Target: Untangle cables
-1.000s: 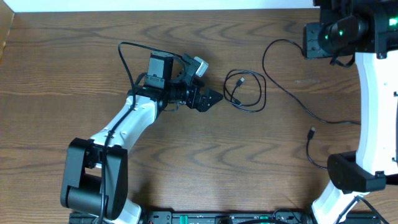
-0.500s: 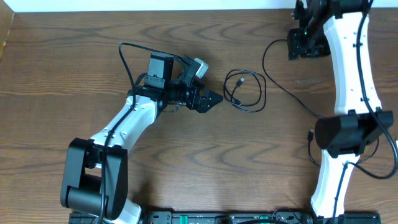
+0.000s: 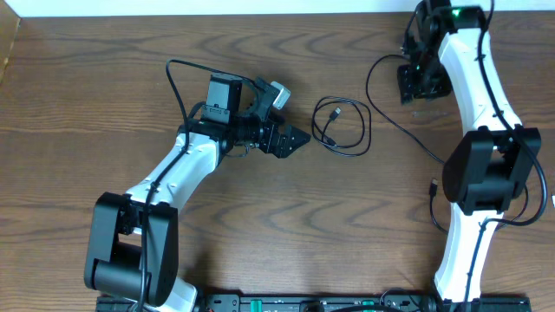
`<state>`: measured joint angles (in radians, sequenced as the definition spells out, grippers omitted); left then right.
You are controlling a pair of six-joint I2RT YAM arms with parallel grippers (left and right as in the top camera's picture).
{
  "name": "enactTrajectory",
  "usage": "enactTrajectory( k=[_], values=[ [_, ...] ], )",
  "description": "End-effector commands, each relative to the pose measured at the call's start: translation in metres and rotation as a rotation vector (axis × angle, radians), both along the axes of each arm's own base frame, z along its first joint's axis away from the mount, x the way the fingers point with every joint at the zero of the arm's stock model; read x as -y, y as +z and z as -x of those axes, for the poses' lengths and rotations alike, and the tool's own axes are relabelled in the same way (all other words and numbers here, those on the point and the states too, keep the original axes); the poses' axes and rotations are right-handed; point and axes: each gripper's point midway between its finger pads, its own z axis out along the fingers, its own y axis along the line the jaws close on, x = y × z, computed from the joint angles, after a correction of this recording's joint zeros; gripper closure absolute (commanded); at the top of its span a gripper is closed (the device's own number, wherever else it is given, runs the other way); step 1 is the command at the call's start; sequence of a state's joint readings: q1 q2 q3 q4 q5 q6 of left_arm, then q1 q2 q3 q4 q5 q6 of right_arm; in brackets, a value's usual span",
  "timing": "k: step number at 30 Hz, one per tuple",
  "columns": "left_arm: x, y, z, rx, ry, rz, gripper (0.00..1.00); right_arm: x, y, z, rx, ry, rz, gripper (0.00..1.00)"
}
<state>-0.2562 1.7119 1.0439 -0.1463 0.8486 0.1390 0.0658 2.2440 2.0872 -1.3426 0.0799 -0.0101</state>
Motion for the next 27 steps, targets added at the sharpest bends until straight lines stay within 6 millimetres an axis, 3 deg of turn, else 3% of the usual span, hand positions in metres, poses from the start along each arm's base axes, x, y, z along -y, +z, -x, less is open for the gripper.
enactTrajectory(
  k=[1, 3, 6, 10, 14, 19, 23, 27],
  values=[
    [-0.005, 0.001, -0.003, 0.035, 0.006, -0.034, 0.02, 0.009, 0.043, 0.007, 0.155, -0.018, 0.121, 0.49],
    [-0.005, 0.001, -0.003, 0.042, 0.003, -0.034, 0.02, 0.008, 0.045, 0.016, 0.201, 0.021, 0.125, 0.46],
    [-0.005, 0.003, -0.005, 0.058, 0.001, -0.032, 0.02, 0.009, 0.02, 0.05, 0.213, 0.077, 0.067, 0.42],
    [-0.004, 0.003, -0.005, 0.057, -0.001, -0.028, 0.02, 0.002, -0.013, 0.077, 0.153, 0.137, -0.056, 0.41],
    [-0.004, 0.003, -0.004, 0.055, -0.001, -0.029, 0.02, -0.014, -0.03, 0.094, 0.109, 0.245, -0.222, 0.4],
    [-0.004, 0.002, -0.002, 0.043, -0.004, -0.03, 0.02, -0.009, -0.027, 0.094, 0.13, 0.253, -0.311, 0.37],
    [-0.005, -0.003, 0.006, 0.037, -0.038, -0.047, 0.02, 0.013, -0.025, 0.096, 0.147, 0.231, -0.351, 0.34],
    [-0.006, -0.004, 0.007, 0.03, -0.038, -0.048, 0.02, 0.021, -0.022, 0.09, 0.185, 0.225, -0.367, 0.33]
  ],
)
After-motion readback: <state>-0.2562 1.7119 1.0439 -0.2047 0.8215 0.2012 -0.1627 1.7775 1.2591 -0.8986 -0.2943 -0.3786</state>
